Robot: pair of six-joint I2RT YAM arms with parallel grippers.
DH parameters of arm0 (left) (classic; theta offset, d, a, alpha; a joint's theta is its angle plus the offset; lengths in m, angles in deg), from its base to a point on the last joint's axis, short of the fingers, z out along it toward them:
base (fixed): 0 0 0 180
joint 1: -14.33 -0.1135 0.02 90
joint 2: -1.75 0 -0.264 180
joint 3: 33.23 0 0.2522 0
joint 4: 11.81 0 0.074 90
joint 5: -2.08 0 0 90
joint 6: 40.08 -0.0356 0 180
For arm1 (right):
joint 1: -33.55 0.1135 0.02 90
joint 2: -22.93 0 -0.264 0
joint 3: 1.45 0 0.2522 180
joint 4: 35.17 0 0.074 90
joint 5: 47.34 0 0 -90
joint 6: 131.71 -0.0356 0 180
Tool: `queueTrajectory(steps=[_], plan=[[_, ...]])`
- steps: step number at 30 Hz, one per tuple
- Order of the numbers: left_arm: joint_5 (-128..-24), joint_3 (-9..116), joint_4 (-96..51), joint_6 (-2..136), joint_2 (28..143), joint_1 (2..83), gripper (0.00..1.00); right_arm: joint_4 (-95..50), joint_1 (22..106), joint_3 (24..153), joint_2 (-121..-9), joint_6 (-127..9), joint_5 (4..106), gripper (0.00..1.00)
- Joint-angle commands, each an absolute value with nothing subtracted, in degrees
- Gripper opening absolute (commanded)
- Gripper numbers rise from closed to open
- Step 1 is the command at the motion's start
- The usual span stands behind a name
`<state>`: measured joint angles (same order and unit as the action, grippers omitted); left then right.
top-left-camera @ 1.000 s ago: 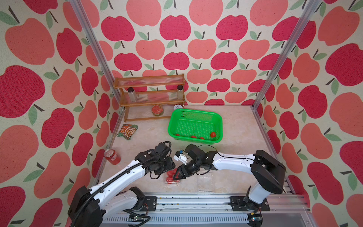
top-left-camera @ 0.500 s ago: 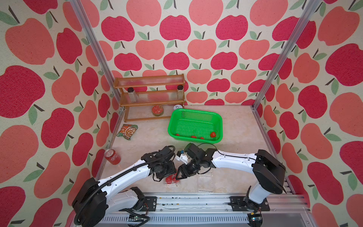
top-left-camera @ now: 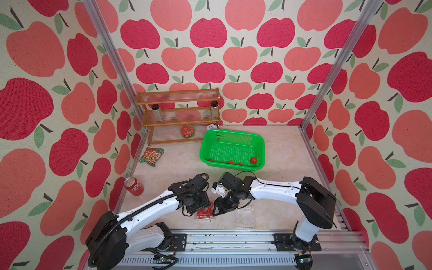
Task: Pack strawberries into containers
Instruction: Close the packing box at the center of the board.
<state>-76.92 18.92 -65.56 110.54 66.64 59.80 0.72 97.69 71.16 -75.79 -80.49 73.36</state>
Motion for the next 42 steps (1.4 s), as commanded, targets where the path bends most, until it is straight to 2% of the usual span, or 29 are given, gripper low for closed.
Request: queueTrajectory(steps=[1, 25, 42], plan=[[-76.7, 17.8, -65.6, 112.2, 67.2, 60.7, 0.61, 0.6, 98.3, 70.3, -77.7, -81.4, 73.9, 0.54], [-76.6, 16.1, -65.2, 113.3, 68.0, 61.3, 0.61, 2.3, 99.1, 74.6, -79.9, -80.8, 72.3, 0.54], [-76.2, 15.2, -64.8, 113.5, 68.0, 61.3, 0.61, 1.9, 99.0, 72.8, -83.3, -81.9, 74.3, 0.54]])
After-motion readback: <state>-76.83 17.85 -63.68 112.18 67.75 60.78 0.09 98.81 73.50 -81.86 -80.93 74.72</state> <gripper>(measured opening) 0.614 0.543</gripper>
